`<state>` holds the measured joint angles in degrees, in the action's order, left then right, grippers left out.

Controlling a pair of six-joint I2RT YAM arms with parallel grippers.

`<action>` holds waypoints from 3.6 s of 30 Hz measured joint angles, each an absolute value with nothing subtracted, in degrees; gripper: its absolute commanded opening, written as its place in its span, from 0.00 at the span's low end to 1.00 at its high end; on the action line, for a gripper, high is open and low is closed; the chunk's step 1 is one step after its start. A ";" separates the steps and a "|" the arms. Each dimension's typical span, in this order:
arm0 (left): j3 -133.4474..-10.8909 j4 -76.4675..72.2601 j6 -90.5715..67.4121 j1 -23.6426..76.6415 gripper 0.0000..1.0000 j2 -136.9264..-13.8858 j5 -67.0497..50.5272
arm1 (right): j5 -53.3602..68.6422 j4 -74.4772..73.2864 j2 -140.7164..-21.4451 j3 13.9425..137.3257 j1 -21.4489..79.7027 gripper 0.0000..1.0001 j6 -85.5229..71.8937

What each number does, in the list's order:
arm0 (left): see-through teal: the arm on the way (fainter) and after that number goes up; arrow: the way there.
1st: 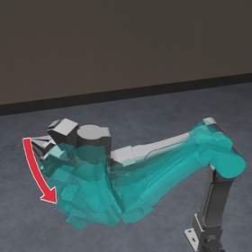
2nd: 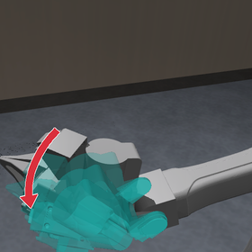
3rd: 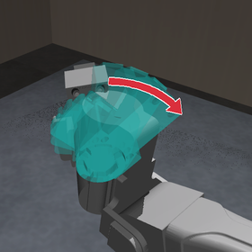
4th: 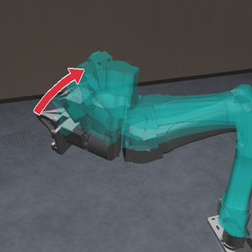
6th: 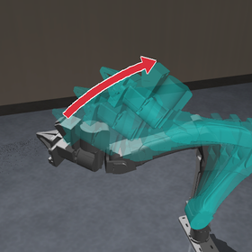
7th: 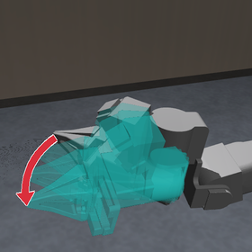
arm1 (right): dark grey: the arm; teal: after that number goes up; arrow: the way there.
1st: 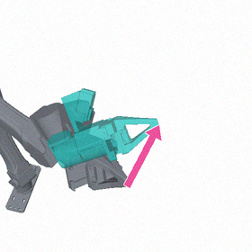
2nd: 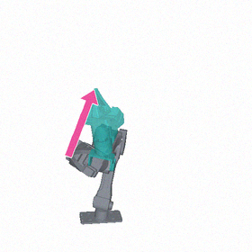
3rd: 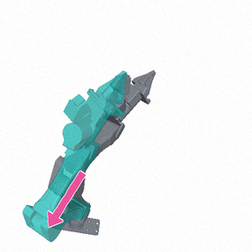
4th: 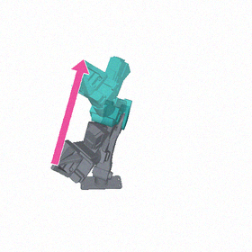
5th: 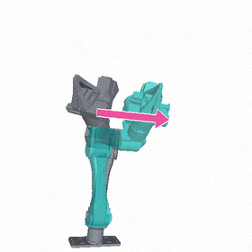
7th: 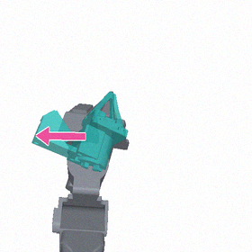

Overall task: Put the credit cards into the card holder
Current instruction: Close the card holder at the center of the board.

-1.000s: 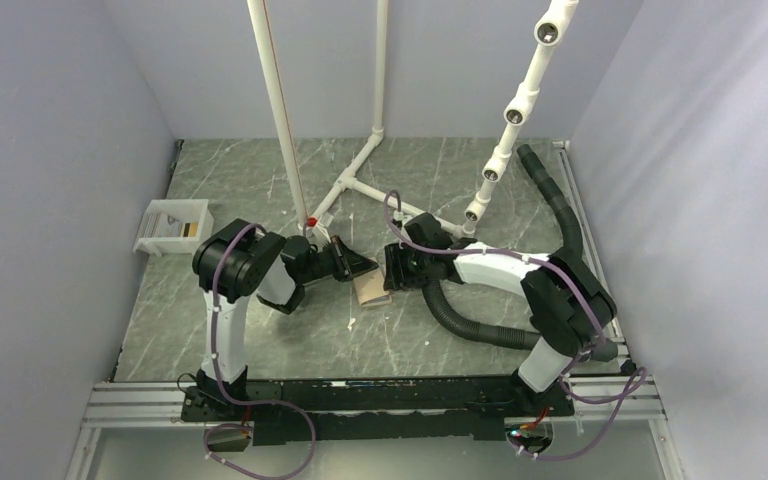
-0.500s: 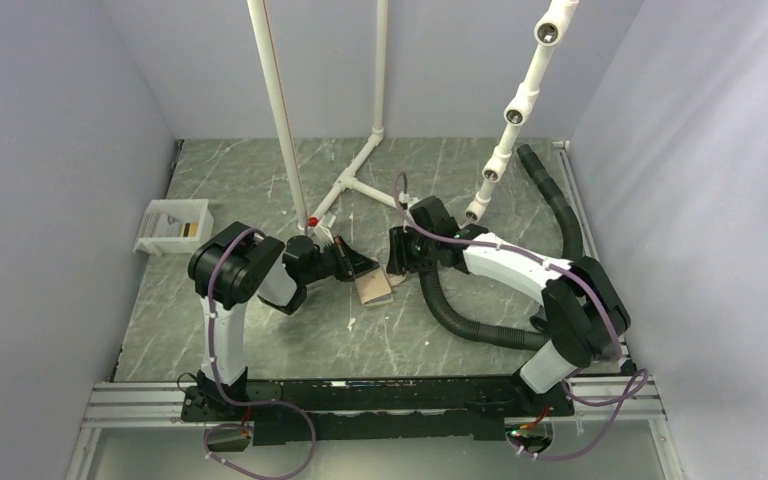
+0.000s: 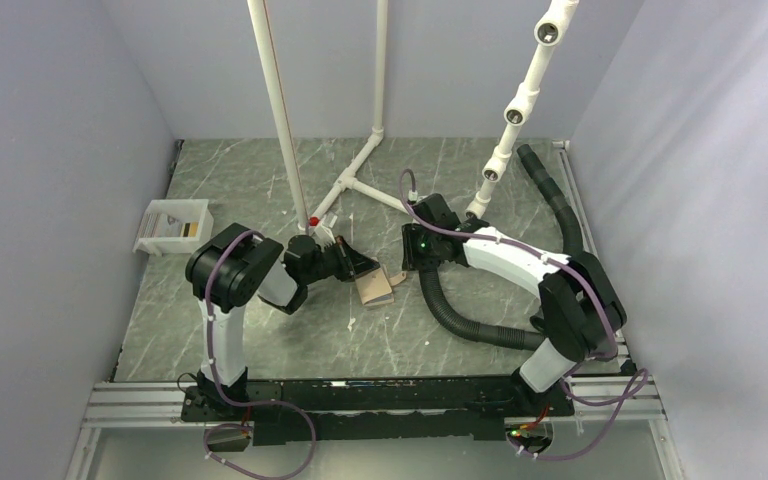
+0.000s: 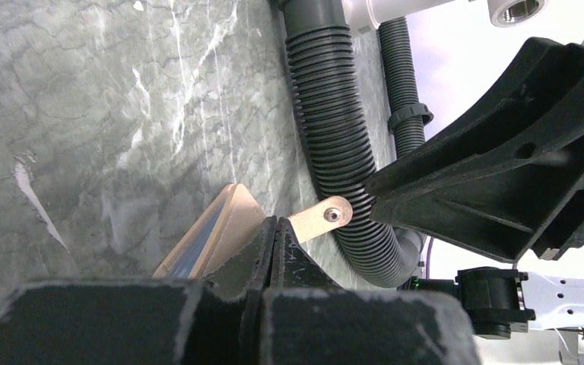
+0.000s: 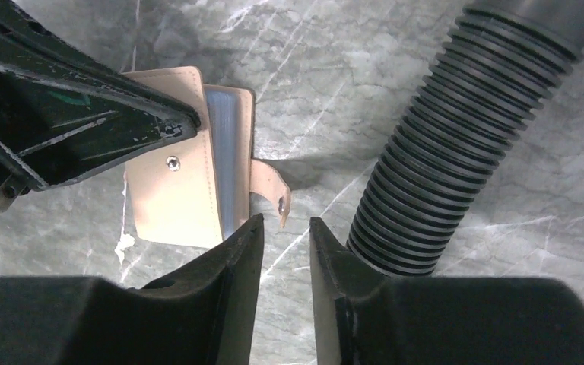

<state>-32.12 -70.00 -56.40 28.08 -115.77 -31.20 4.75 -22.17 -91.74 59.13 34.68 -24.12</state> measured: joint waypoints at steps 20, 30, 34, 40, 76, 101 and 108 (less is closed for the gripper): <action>-32.12 -69.08 -55.59 28.34 0.00 -115.20 -30.59 | 8.05 -19.79 -94.43 56.97 34.57 0.10 -24.88; -32.10 -69.08 -55.57 28.36 0.00 -115.20 -30.61 | 7.79 -17.04 -95.46 56.47 34.57 0.00 -23.99; -32.10 -69.06 -55.55 28.38 0.00 -115.20 -30.59 | 9.37 -12.82 -95.26 54.22 34.57 0.00 -22.15; -32.12 -67.99 -55.13 28.67 0.00 -114.56 -30.02 | 16.67 -3.33 -94.15 49.76 34.30 0.00 -20.60; -32.18 -67.90 -55.20 29.71 0.00 -114.48 -28.93 | 34.46 7.84 -101.80 50.74 32.36 0.00 -23.70; -33.23 -64.16 -56.40 28.34 0.20 -113.47 -31.59 | 17.39 -11.05 -103.70 62.94 41.23 0.00 -10.90; -33.23 -48.82 -55.22 26.81 0.32 -104.79 -30.74 | 21.74 -4.54 -104.07 60.10 40.16 0.00 -14.22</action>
